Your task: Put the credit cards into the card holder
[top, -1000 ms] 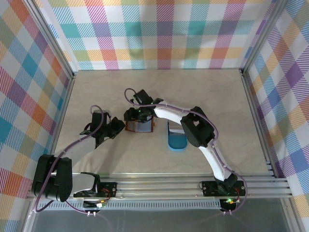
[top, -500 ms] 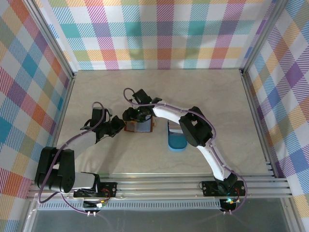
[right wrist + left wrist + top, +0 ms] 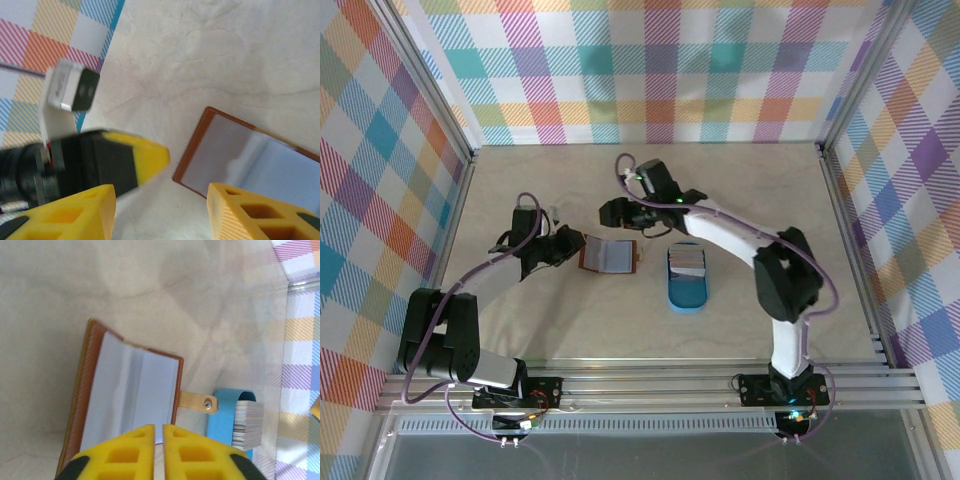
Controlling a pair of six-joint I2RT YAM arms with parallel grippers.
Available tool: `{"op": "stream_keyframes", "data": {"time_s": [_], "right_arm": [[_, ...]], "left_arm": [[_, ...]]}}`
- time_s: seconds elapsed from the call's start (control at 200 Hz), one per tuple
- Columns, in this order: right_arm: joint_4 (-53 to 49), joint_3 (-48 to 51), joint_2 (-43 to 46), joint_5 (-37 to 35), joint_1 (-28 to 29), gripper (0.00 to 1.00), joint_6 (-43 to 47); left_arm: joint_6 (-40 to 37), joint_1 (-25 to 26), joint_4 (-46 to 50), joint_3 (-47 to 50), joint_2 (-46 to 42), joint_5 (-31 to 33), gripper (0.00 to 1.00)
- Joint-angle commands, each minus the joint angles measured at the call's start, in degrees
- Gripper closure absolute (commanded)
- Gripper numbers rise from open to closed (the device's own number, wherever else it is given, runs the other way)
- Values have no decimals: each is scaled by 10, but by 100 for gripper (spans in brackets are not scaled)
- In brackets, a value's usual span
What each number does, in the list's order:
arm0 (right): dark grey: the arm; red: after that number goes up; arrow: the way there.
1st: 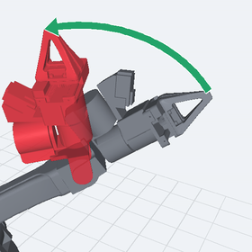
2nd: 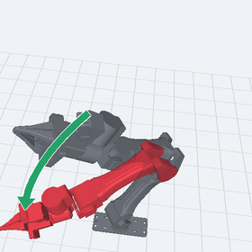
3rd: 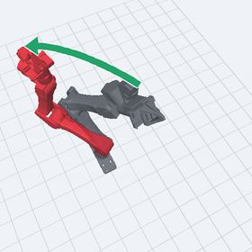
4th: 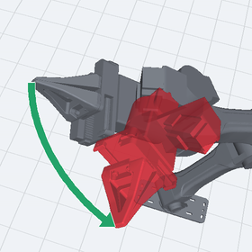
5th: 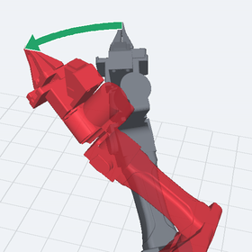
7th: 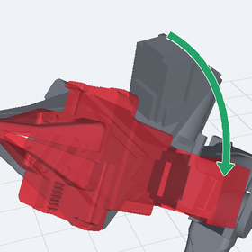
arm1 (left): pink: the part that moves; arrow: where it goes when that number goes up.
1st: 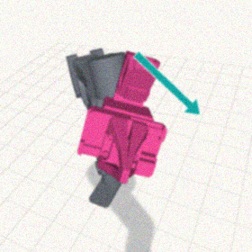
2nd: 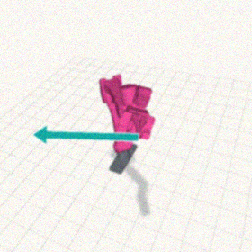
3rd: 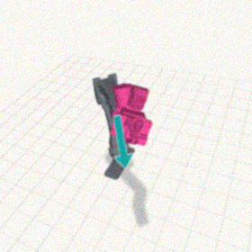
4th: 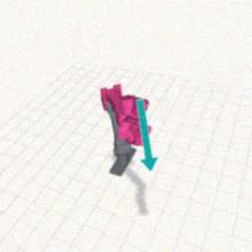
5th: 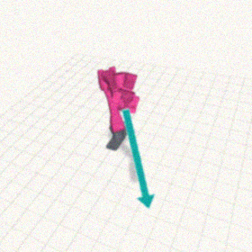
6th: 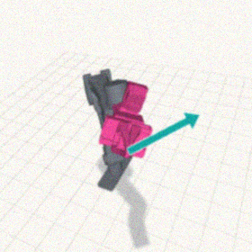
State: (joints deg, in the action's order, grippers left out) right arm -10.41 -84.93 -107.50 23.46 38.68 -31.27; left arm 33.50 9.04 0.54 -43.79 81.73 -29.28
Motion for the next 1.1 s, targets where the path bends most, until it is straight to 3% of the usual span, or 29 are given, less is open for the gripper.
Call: {"op": "stream_keyframes", "data": {"time_s": [0.0,0.145,0.235,0.365,0.485,0.605,0.725,0.92,1.095], "right_arm": [[88,90,77,42,-35,46,106],[117,238,214,-3,-69,40,306],[47,269,279,-55,-86,29,425],[-62,268,322,-54,-125,27,520],[-59,275,325,-114,-141,29,550],[-102,290,306,-118,-141,27,714],[-166,291,277,-122,-133,27,816],[-147,310,245,-181,-77,26,887],[-91,329,229,-222,-59,26,899]], "left_arm": [[-68,23,23,-41,7,8,81],[-131,45,29,-61,-24,16,68],[-191,56,53,-66,-60,23,59],[-250,57,102,-86,-79,15,52],[-334,70,126,-96,-72,-4,51],[-377,76,102,-78,-80,-18,51],[-412,88,105,-73,-78,-43,49],[-540,119,194,-77,-82,-32,42],[-619,119,209,-73,-79,-26,34]]}}
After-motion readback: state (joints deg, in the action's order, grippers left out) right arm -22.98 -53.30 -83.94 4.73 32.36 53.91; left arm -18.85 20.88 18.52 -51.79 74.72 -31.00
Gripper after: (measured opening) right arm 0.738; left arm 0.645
